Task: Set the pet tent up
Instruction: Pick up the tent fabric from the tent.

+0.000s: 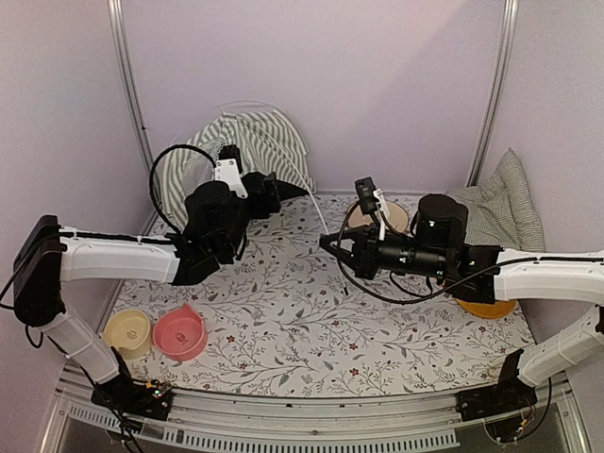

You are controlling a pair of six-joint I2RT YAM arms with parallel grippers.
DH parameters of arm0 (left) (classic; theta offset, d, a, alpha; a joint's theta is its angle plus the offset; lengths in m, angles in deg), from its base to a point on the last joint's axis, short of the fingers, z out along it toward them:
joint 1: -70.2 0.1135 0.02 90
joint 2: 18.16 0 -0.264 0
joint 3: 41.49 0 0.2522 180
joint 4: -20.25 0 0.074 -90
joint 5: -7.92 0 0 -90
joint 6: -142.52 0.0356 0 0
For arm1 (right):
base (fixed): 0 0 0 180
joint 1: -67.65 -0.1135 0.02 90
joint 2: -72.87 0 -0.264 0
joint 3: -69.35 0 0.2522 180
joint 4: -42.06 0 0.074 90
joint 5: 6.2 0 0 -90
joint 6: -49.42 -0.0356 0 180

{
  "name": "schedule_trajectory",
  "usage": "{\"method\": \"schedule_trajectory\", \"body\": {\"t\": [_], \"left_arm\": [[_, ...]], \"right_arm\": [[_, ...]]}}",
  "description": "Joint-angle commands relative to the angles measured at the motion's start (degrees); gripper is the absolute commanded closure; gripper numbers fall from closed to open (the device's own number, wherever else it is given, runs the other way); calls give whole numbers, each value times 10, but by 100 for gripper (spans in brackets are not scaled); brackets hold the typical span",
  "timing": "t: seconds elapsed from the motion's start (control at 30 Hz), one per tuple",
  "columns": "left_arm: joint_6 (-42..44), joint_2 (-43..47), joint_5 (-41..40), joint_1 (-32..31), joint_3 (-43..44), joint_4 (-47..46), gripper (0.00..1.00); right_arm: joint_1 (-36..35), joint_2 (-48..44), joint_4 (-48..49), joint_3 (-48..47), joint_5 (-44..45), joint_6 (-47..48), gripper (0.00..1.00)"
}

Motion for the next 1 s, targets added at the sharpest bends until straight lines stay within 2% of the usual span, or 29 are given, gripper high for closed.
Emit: {"method": "schedule_trajectory", "body": {"t": [0.0, 0.13, 0.17, 0.33, 0.5, 0.73, 0.87, 0.93, 0.97], "left_arm": [[0, -23, -46, 18, 37, -40, 9], [-19, -36, -48, 48, 61, -10, 21], [-26, -40, -45, 54, 65, -2, 22], [-29, -59, 5, 77, 77, 4, 22], [-39, -79, 41, 86, 92, 13, 14], [-49, -114, 69, 98, 130, 19, 16], [-50, -133, 71, 113, 155, 33, 26], [-58, -140, 65, 124, 166, 49, 38], [-65, -142, 64, 130, 169, 58, 47]], "right_arm": [[-15, -1, 72, -33, 33, 12, 100], [-22, -1, 72, -37, 40, 10, 100], [-23, -1, 72, -38, 41, 9, 100], [-27, 1, 67, -44, 43, 10, 100], [-31, 5, 63, -50, 46, 10, 100], [-42, 15, 63, -59, 50, 11, 100], [-45, 16, 62, -62, 52, 9, 100], [-45, 16, 62, -62, 54, 8, 100], [-45, 16, 60, -64, 56, 6, 100]]}}
